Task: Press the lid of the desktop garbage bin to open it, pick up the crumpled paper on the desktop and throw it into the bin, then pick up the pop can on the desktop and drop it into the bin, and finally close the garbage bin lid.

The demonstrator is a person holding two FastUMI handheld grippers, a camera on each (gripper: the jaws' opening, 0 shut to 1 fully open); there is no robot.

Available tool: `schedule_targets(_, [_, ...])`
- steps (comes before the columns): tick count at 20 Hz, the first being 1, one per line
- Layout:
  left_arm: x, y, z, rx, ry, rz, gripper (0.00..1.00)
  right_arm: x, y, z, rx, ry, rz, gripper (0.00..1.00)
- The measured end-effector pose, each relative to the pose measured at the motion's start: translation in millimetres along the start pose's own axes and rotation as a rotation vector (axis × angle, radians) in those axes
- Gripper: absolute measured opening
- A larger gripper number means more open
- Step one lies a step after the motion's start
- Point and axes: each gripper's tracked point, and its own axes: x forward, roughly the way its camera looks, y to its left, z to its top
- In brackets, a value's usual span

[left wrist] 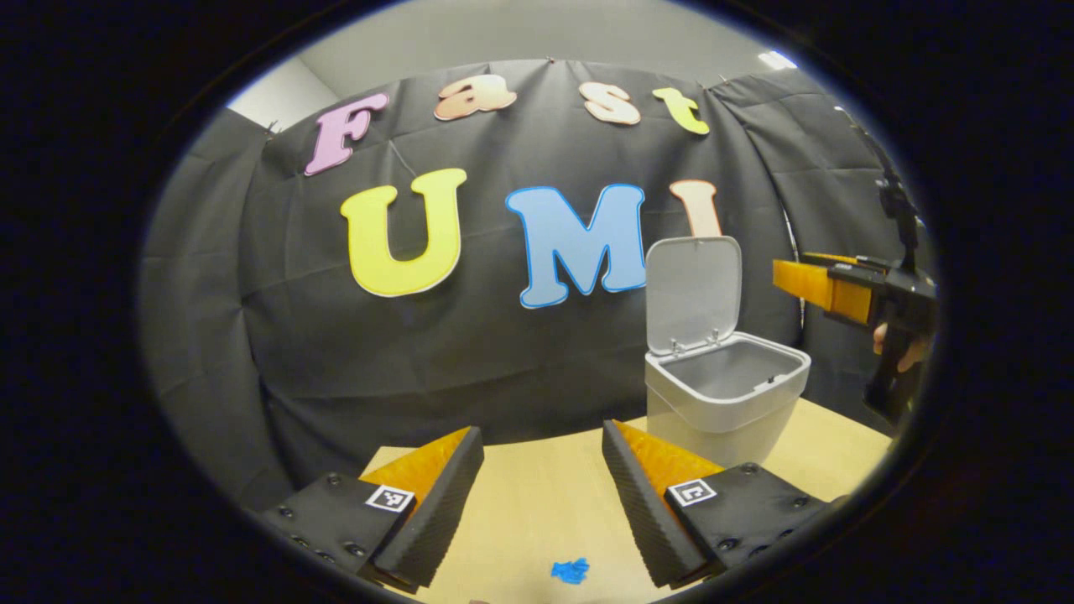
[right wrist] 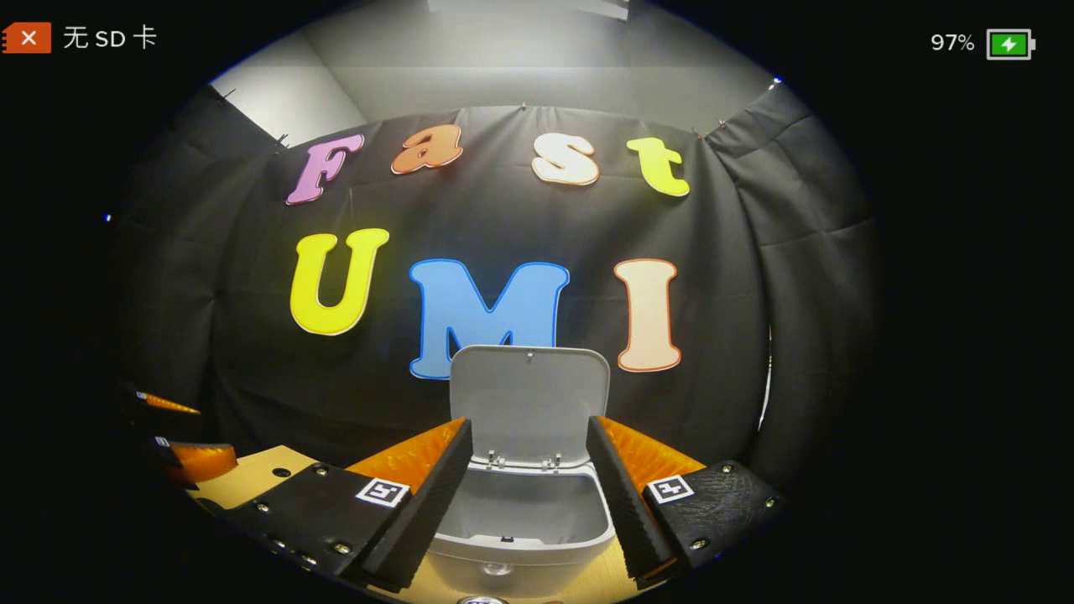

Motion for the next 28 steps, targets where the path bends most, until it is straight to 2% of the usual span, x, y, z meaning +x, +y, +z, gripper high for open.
schedule_targets(5, [15.2,-11.2,-78.4,-0.034,0.07,-0.008,0.98,-9.4,-15.2,12.7,-0.006,0.019,-0.034,0.88])
schedule_targets(8, [22.6,-11.2,-135.9,-0.049,0.126,-0.003,0.95,-10.2,-21.4,19.3,0.013,0.014,-0.045,0.88])
schedule_targets(10, [26.3,-6.2,-174.1,-0.08,0.184,0.001,0.98,-7.8,-26.9,19.9,0.036,0.021,-0.052,0.88])
schedule_targets(12, [29.7,1.4,-210.0,-0.099,0.249,0.017,0.95,-5.6,-32.6,19.0,0.079,0.03,-0.066,0.88])
schedule_targets(13, [32.1,3.2,-225.5,-0.1,0.279,0.023,0.98,-4.8,-36.0,17.8,0.088,0.034,-0.077,0.88])
schedule_targets(14, [35.5,5.5,-239.3,-0.098,0.305,0.027,0.95,-3.2,-38.9,15.6,0.085,0.036,-0.087,0.88])
schedule_targets(17, [43.6,3.9,-271.3,-0.102,0.37,0.011,0.98,-0.8,-41.4,11.4,0.069,0.039,-0.083,0.88])
schedule_targets(18, [45.5,0.0,-281.5,-0.107,0.391,0.001,0.95,1.1,-41.6,9.5,0.07,0.043,-0.079,0.88])
schedule_targets(21, [47.8,-9.1,-306.7,-0.11,0.447,-0.011,0.95,5.2,-44.2,4.5,0.072,0.047,-0.076,0.88])
schedule_targets(22, [49.6,-13.3,-315.1,-0.104,0.46,-0.016,0.98,6.8,-45.2,2.9,0.072,0.048,-0.079,0.88])
schedule_targets(23, [50.6,-16.7,-320.5,-0.097,0.47,-0.019,0.95,8.3,-46.6,2.7,0.076,0.048,-0.081,0.88])
schedule_targets(24, [50.0,-20.1,-326.2,-0.094,0.479,-0.023,0.98,9.5,-46.3,2.7,0.082,0.048,-0.079,0.88])
schedule_targets(27, [49.0,-25.5,-342.5,-0.096,0.504,-0.005,0.98,10.5,-48.4,1.4,0.085,0.053,-0.077,0.88])
schedule_targets(28, [47.1,-29.2,-348.4,-0.097,0.508,0.0,0.93,10.6,-50.8,0.9,0.078,0.055,-0.079,0.88])
